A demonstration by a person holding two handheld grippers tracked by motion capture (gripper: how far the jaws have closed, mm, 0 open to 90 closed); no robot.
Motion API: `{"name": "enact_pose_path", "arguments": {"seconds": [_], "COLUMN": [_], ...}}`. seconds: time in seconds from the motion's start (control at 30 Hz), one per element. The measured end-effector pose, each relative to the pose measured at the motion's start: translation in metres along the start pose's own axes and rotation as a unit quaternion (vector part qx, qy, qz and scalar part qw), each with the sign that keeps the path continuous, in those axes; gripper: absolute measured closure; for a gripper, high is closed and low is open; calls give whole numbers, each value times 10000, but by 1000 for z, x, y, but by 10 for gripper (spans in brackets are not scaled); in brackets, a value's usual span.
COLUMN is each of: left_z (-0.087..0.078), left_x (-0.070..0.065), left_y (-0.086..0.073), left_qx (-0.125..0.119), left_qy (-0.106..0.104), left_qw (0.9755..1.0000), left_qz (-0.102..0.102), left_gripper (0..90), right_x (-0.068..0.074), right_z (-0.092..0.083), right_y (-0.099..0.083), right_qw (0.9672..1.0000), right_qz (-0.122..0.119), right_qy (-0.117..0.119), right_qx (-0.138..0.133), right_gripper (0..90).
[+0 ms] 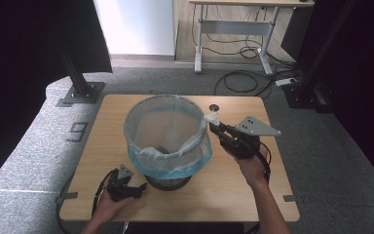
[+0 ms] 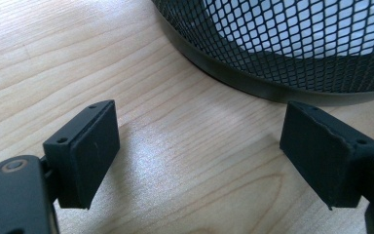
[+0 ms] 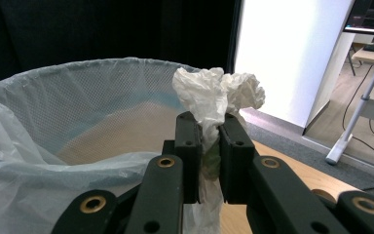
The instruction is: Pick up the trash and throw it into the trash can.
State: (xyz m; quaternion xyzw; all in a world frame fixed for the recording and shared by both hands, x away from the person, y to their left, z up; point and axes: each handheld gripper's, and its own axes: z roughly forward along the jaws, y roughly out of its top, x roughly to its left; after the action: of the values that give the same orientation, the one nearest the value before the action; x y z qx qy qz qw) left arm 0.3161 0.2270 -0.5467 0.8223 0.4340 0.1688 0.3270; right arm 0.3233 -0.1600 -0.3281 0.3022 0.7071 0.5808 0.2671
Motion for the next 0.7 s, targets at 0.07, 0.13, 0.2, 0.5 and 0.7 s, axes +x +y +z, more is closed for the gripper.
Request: {"name": "enact_pose_path", "arguments": {"seconds": [0.07, 0.13, 0.2, 0.5, 0.7], "left_z": [0, 0, 0, 0, 0], "left_x": [0, 0, 0, 0, 0], "left_y": [0, 0, 0, 0, 0], "left_qx": [0, 0, 0, -1, 0], "left_qy": [-1, -8, -2, -9, -1], "left_qw": [10000, 10000, 10000, 10000, 10000], "left_qz": [1, -9, -1, -10, 1], "left_gripper": [144, 144, 144, 144, 144], "right_x": [1, 2, 2, 9, 12], "right_z": [2, 3, 4, 13, 18], "right_y": [1, 2, 3, 8, 11], "right_qw": [10000, 10000, 10000, 9998, 9998], "right_qz": [-12, -19, -24, -65, -90], "right_qy": [23, 39, 55, 153, 188], "right_qx": [26, 40, 49, 66, 67], "right_gripper": [802, 802, 801, 800, 799]}}
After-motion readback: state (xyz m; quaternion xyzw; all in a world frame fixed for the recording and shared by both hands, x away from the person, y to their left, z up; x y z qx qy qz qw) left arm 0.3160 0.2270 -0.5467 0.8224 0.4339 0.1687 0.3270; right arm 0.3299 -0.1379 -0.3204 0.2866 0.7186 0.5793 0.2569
